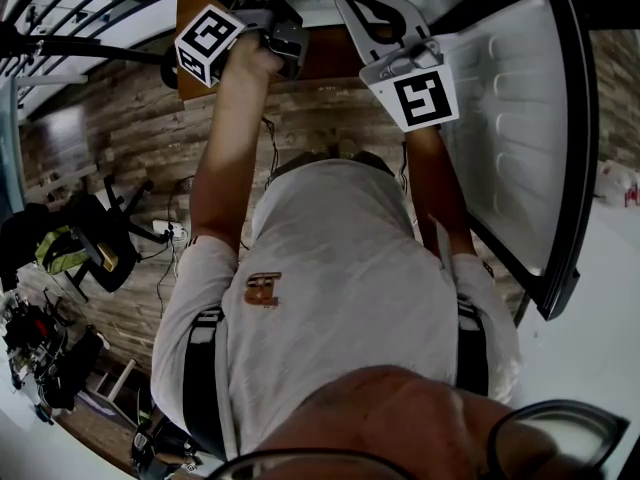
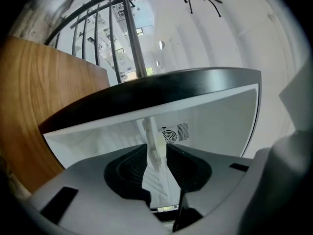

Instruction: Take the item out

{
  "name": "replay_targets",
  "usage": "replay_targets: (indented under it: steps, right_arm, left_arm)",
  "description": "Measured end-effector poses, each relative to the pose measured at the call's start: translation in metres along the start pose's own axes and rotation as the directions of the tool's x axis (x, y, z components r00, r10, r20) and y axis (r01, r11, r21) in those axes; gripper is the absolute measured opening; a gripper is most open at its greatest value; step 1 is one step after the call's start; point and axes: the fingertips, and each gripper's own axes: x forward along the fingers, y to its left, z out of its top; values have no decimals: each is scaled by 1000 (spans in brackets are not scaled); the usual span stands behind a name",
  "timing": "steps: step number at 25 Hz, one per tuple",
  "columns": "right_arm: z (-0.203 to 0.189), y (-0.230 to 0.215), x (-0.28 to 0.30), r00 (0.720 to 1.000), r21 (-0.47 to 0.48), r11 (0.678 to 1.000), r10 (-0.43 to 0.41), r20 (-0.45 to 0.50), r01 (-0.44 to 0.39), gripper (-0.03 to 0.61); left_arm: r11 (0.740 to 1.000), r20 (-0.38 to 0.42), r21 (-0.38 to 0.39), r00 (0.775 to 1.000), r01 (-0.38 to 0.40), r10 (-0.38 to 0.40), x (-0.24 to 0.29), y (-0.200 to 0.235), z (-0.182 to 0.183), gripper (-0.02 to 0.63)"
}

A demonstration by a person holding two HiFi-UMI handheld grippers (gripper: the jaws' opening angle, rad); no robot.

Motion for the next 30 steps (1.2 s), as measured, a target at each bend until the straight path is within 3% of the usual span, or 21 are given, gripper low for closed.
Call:
replay_targets:
  steps: [12,17,30]
  right_arm:
    - [0,4,-9,1000,10,1000,-6,-2,6,32]
    - [-2,5,-10,1000,8,1000,0,-2,0,32]
    - [-6,6,-14,1000,9,1000,0,-24,0,32]
  left_arm:
    - [997,-29,-79,999,-22,20,-1,-1,-10,124]
    - [994,-33,-106,999,-34,31,-1,3,-9,95]
    - [990,23,-142,1000,2,1,-4,-1,-6,44]
